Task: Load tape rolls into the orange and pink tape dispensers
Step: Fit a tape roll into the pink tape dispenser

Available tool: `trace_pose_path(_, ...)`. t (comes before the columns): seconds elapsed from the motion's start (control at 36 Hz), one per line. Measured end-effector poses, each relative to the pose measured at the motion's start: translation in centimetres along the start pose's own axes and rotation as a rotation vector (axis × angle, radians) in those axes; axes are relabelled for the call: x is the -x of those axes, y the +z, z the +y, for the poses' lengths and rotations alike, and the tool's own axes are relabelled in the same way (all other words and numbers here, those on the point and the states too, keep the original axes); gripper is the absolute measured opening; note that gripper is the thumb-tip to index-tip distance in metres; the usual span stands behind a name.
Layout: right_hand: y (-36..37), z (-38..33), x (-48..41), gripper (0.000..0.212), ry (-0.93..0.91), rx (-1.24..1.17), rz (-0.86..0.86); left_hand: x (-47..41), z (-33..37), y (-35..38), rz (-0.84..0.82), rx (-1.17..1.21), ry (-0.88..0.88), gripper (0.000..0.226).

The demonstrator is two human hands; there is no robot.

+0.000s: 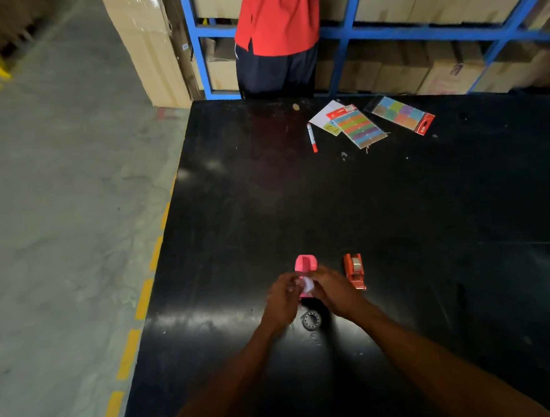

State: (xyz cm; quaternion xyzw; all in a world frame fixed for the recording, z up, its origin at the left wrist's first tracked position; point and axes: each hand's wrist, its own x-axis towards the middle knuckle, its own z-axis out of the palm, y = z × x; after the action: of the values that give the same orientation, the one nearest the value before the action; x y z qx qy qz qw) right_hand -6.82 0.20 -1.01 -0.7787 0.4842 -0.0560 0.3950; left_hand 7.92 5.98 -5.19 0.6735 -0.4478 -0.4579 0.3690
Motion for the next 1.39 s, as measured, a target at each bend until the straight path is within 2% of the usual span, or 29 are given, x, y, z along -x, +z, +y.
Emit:
trace_pose_path(0.08, 0.4, -0.3, 0.6, 0.031, 0.002, 0.008, 0.046, 0.6, 0.3, 0.0, 0.067, 0.035, -0.019, 0.029)
trace_pose_path(0.22, 0.6, -0.1, 1.6, 0.023, 0.006, -0.024, 0.048, 1.4, 0.2, 0.1, 0.071, 0.063, -0.031, 0.022)
trace_pose_path(0.44, 1.2, 2.7, 3.5, 0.021, 0.032, 0.012, 0.07, 3.4, 0.3, 0.9, 0.076, 0.027, -0.003, 0.02)
trace_pose_path(0.56, 1.1, 4.3, 4.7, 0.016, 0.067, 0.09, 0.007, 3.6, -0.6, 0.7, 0.105, 0.057, -0.059, 0.023)
trace_pose_path(0.69, 2.3, 5.4, 6.5, 0.011, 0.146, 0.205, -0.074, 4.1, -1.2, 0.5, 0.071, 0.134, -0.115, 0.013)
trace_pose_path(0.78, 3.1, 5.3, 7.1, 0.034, 0.156, 0.211, -0.109, 4.2, -1.5, 0.2, 0.054, 0.155, -0.131, 0.013)
trace_pose_path(0.86, 3.9, 5.0, 7.0, 0.044, 0.19, 0.254, -0.094, 4.2, -1.7, -0.1, 0.039, 0.159, -0.145, 0.013)
trace_pose_path(1.0, 4.7, 4.3, 6.4, 0.041, 0.224, 0.369, -0.116, 4.3, -1.7, -0.7, 0.008, 0.194, -0.172, 0.011)
trace_pose_path(1.08, 5.1, 4.4, 6.3, 0.049, 0.229, 0.407, -0.107, 4.3, -2.0, -1.0, 0.014, 0.203, -0.178, 0.012)
trace_pose_path(1.25, 5.8, 3.6, 4.8, 0.074, 0.057, 0.616, 0.0, 4.2, -2.0, -1.6, 0.005, 0.168, -0.168, 0.014)
trace_pose_path(1.33, 6.5, 3.0, 4.2, 0.073, 0.048, 0.608, -0.054, 4.4, -1.7, -1.8, -0.007, 0.164, -0.181, 0.017)
trace_pose_path(1.39, 6.8, 2.6, 4.2, 0.062, 0.05, 0.605, -0.073, 4.5, -1.5, -2.0, -0.017, 0.166, -0.191, 0.019)
